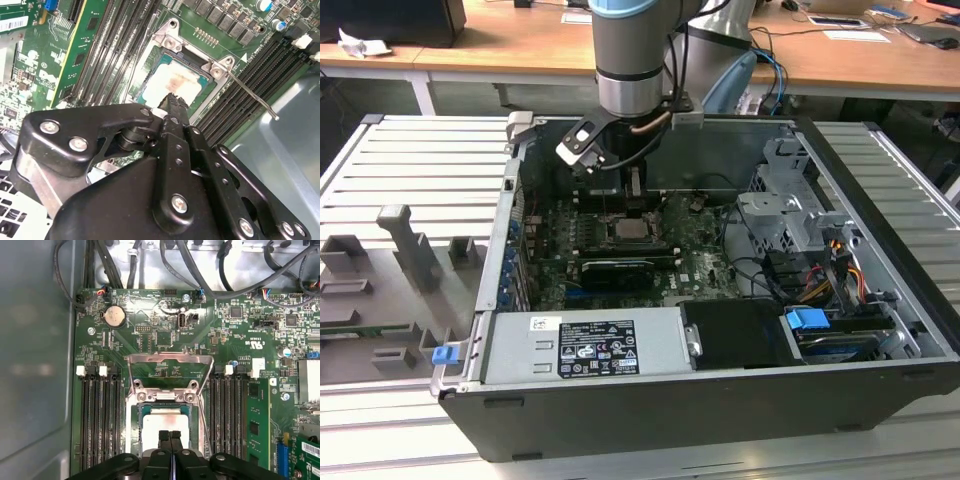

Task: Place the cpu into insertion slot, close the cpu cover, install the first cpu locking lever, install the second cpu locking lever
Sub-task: 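Close the cpu cover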

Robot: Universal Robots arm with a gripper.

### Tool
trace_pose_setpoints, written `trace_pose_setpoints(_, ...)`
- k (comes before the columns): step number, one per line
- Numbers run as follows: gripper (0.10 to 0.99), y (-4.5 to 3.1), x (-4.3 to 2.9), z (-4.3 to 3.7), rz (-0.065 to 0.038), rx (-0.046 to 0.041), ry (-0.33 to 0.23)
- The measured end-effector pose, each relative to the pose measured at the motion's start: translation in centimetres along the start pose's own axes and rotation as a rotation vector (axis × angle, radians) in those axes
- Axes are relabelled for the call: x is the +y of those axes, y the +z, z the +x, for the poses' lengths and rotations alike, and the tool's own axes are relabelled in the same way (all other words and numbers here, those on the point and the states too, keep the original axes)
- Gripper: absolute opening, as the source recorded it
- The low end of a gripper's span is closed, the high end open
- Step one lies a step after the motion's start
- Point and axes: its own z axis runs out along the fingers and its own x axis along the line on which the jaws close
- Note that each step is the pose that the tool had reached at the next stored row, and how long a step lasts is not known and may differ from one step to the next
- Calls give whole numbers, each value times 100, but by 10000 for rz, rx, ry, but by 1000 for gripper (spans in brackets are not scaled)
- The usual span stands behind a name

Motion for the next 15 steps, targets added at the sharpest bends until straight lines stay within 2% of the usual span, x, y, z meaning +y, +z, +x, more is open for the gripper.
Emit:
trace_pose_setpoints(4,106,-49,4,-1,0,0,0)
trace_pose_setpoints(7,106,-54,6,-1,-1,2,-1)
trace_pose_setpoints(10,106,-51,61,-1,1,0,-1)
trace_pose_setpoints(12,106,-56,63,-1,1,-1,-1)
trace_pose_setpoints(15,106,-157,70,-3,0,1,0)
